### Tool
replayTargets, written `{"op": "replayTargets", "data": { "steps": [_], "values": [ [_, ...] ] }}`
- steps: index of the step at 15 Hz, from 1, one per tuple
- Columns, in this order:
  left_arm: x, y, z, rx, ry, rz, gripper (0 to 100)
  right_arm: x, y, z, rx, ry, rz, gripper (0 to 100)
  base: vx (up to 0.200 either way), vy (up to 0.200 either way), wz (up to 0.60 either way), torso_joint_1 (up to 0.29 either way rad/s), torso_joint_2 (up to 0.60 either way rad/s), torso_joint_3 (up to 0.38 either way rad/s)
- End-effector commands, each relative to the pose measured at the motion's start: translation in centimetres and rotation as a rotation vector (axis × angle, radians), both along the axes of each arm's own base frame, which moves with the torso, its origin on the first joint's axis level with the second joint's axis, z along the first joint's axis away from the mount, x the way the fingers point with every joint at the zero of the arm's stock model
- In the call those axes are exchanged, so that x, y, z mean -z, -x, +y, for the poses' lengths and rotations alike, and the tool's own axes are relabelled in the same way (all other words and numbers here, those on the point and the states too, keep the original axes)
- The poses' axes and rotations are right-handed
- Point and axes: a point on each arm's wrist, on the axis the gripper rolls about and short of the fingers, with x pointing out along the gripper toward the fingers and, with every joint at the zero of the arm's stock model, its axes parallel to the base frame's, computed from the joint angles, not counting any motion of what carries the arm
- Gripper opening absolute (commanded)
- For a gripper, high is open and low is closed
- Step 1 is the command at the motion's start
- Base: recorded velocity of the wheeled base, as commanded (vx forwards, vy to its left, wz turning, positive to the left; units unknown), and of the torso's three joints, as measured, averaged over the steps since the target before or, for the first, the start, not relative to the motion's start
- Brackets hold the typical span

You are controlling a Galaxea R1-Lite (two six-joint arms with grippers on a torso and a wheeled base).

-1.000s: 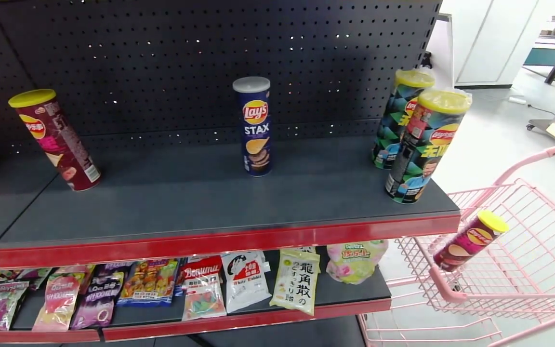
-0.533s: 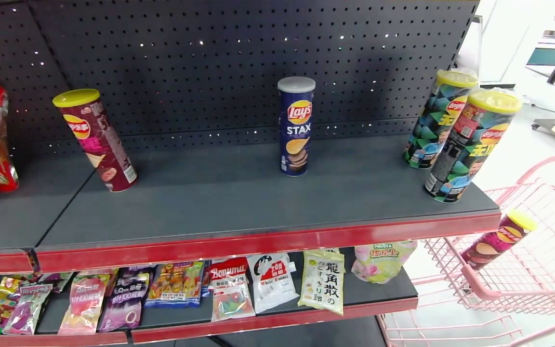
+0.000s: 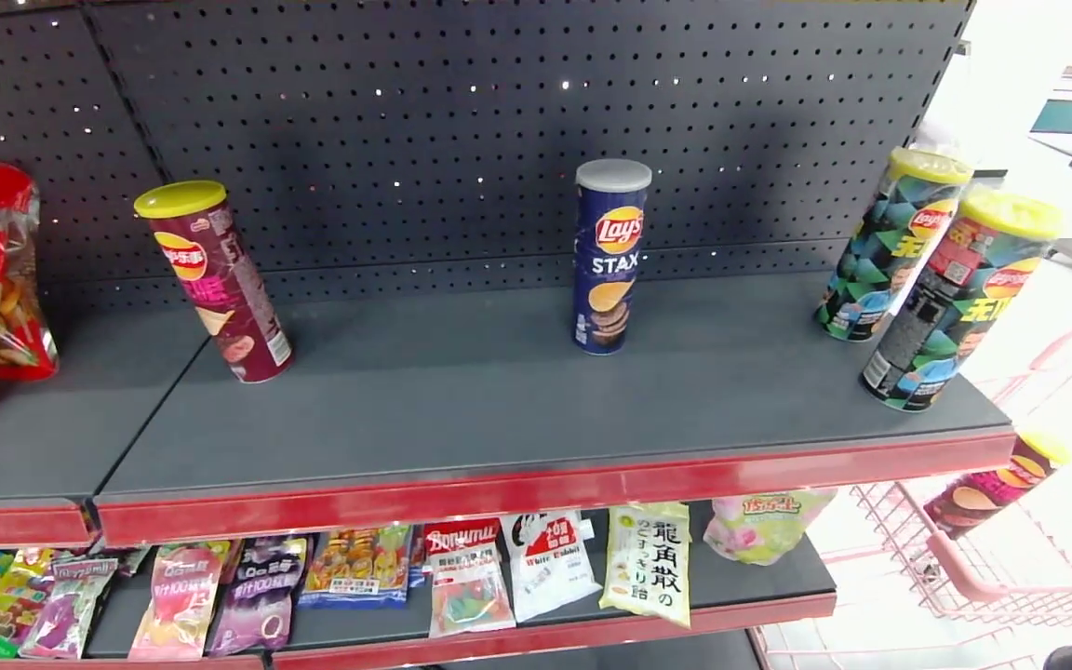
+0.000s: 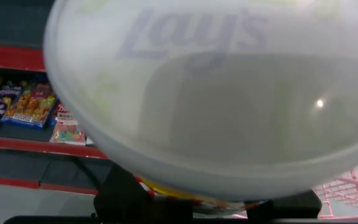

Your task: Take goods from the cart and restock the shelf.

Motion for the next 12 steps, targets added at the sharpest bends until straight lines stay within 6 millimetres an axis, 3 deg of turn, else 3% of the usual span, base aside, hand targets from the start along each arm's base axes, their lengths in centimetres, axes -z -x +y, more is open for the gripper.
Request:
{"op": "replayTargets", "data": {
  "steps": [1,2,12],
  "values": [
    [0.0,-0.01,0.0,-0.002,0.0,0.001,100,-0.25,-0.42,0.03,-0.007,0.006,0.018,0,0.2,0.0,0.0,0.002,0.0,0.002],
    [0.0,-0.01,0.0,0.0,0.0,0.001,100,-0.29,-0.43,0.03,-0.008,0.009,0.017,0,0.2,0.0,0.0,0.017,0.01,-0.007],
    [-0.08,-0.07,-0.13,0.063,-0.025,0.007,100,-0.58,-0.54,0.05,-0.021,0.085,0.008,0,0.0,0.0,0.0,0.0,0.0,0.0]
  ]
}}
